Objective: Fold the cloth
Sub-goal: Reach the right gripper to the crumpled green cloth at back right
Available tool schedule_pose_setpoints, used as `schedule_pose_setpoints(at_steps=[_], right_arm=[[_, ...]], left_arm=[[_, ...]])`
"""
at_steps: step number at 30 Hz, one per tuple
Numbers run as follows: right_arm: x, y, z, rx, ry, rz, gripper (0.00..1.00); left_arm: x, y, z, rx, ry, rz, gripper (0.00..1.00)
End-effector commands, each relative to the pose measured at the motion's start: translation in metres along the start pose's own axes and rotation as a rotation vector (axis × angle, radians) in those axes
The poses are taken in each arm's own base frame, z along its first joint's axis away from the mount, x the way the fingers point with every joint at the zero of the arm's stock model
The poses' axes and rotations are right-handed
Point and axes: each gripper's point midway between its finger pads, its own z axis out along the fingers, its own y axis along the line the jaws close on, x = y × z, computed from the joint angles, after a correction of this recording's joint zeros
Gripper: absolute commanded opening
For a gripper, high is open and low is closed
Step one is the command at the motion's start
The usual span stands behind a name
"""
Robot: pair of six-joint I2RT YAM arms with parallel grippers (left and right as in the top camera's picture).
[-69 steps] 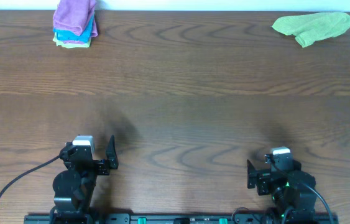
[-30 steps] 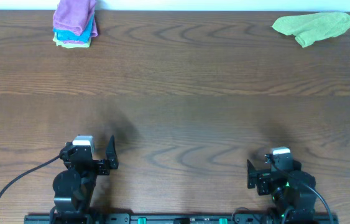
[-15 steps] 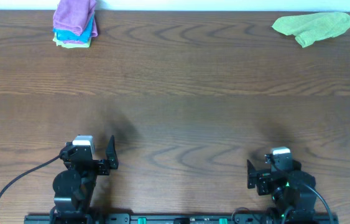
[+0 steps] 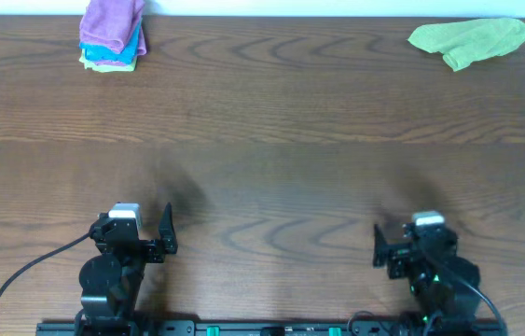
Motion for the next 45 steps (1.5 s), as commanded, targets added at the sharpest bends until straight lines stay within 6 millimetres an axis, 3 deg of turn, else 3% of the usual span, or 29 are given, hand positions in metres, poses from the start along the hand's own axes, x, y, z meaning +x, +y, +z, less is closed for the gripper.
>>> schedule_pose_setpoints(at_steps=[1,4,9,14,23,28,37,45], right_arm=[[-0.035,-0.003,-0.003,0.003,-0.149,0.21,0.99],[-0.052,-0.012,-0.006,0.022,-0.228,0.439,0.99],[-0.074,-0.075,-0.028,0.338,-0.439,0.629,0.99],[-0.084,-0.087,-0.02,0.409,-0.439,0.565,0.99],[-0.084,-0.116,0.046,0.506,-0.343,0.555,0.99],[-0.085,-0.131,0.095,0.508,-0.229,0.557,0.99],[-0.124,-0.169,0.182,0.41,-0.146,0.56,0.99],[-0.148,-0.22,0.249,0.342,-0.07,0.606,0.99]], left_arm=[[0.009,0.004,0.003,-0.016,0.017,-0.005,0.95],[0.009,0.004,0.003,-0.016,0.017,-0.005,0.95],[0.009,0.004,0.003,-0.016,0.017,-0.005,0.95],[0.009,0.004,0.003,-0.016,0.017,-0.005,0.95],[0.009,0.004,0.003,-0.016,0.017,-0.005,0.95],[0.009,0.004,0.003,-0.016,0.017,-0.005,0.95],[0.009,0.004,0.003,-0.016,0.017,-0.005,0.95],[0.009,0.004,0.003,-0.016,0.017,-0.005,0.95]])
